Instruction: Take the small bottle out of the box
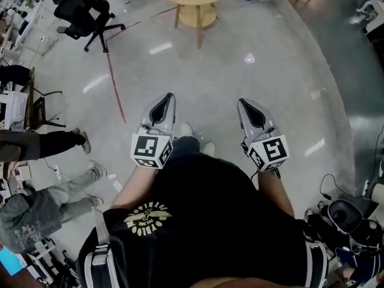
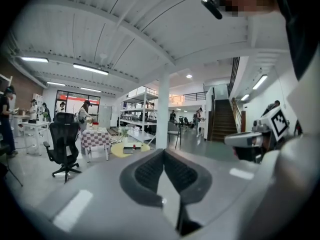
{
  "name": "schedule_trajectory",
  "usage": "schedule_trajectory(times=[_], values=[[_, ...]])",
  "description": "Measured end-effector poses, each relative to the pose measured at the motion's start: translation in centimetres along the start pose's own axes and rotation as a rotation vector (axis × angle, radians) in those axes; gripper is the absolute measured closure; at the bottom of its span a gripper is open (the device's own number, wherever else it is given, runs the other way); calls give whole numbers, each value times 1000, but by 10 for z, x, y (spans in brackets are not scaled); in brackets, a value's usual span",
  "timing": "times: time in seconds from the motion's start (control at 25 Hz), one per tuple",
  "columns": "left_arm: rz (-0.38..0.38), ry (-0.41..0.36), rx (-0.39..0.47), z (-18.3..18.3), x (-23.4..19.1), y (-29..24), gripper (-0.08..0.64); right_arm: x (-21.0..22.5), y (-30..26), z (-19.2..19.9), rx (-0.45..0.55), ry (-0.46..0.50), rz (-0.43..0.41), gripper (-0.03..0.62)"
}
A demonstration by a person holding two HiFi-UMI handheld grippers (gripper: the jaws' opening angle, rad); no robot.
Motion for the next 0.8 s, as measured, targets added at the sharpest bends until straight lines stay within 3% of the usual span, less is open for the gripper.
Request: schedule_trajectory(times=[0.16, 0.48, 0.8], values=[[-22, 31, -35, 8, -19, -11, 560, 5, -15, -1, -17, 0, 1, 584], [8, 35, -51, 12, -35, -41, 560, 21, -36, 15, -67, -67, 60, 584], [8, 85, -75, 24, -87, -74, 560, 24, -99, 14, -101, -70, 50, 584]])
Point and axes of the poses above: the fingertips, and each gripper's own axes: y backward along the fingers, x to its right, z out of its underside, the point moved 6 cm from there along y, backward along the fingers, and after that the axes turned 8 degrees about -z, right-handed, at the moved point
